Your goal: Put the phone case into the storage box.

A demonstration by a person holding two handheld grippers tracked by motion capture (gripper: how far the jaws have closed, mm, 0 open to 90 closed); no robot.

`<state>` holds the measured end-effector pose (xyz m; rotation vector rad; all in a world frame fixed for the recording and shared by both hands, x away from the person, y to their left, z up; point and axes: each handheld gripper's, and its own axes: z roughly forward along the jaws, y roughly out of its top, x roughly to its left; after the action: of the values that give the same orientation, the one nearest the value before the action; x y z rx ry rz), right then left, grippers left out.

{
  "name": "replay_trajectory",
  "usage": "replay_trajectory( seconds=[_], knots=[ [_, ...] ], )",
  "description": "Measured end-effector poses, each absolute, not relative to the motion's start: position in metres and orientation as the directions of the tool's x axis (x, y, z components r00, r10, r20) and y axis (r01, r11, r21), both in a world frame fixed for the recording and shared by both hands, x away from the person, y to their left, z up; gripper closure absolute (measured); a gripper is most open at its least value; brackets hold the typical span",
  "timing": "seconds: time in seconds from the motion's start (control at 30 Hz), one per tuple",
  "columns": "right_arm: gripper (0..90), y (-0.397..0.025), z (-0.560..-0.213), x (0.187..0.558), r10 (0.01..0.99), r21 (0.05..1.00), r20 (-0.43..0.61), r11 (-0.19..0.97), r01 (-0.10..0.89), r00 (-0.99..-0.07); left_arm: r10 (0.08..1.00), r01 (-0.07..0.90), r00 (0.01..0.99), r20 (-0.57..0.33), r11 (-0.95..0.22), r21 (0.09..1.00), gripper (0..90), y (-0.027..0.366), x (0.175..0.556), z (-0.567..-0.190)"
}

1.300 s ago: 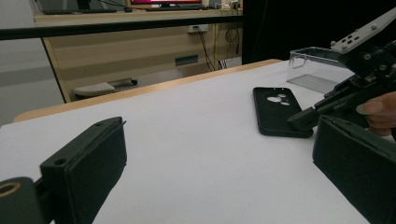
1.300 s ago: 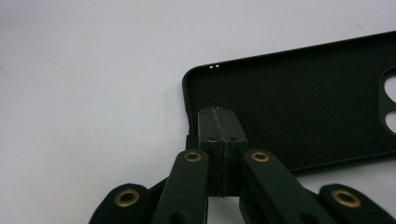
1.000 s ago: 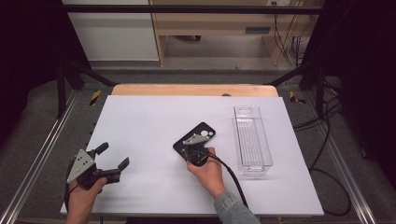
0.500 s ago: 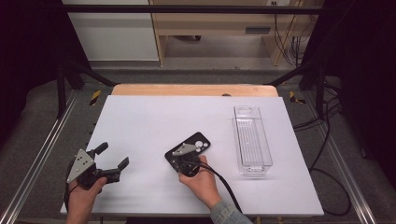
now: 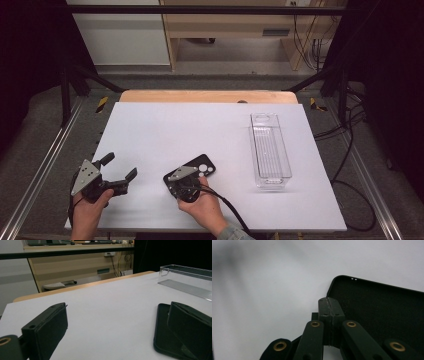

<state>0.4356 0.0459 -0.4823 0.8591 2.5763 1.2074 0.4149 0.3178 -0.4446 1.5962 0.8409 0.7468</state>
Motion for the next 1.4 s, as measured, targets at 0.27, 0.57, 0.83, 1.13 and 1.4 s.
replay_trajectory(
  seconds=[0.27,0.57,0.83,1.13,1.4],
  knots=[
    [90.0,0.054,-0.482,0.427,0.541,0.747,0.085,0.521,0.413,-0.837,0.839,0.130,0.544,0.030,-0.120,0.984,3.1,0.317,0.415,-0.445],
    [90.0,0.062,-0.482,0.416,0.497,0.742,0.107,0.537,0.402,-0.861,0.838,0.131,0.545,0.031,-0.122,0.984,3.1,0.318,0.415,-0.445],
    [90.0,0.066,-0.482,0.408,0.472,0.739,0.127,0.542,0.400,-0.873,0.840,0.135,0.542,0.028,-0.120,0.984,3.1,0.318,0.415,-0.445],
    [90.0,0.064,-0.482,0.407,0.459,0.754,0.129,0.531,0.387,-0.879,0.844,0.133,0.535,0.035,-0.125,0.983,3.1,0.318,0.415,-0.445],
    [90.0,0.034,-0.465,0.416,0.516,0.814,0.100,0.449,0.368,-0.850,0.846,0.139,0.532,0.042,-0.135,0.981,3.1,0.316,0.415,-0.446]
  ],
)
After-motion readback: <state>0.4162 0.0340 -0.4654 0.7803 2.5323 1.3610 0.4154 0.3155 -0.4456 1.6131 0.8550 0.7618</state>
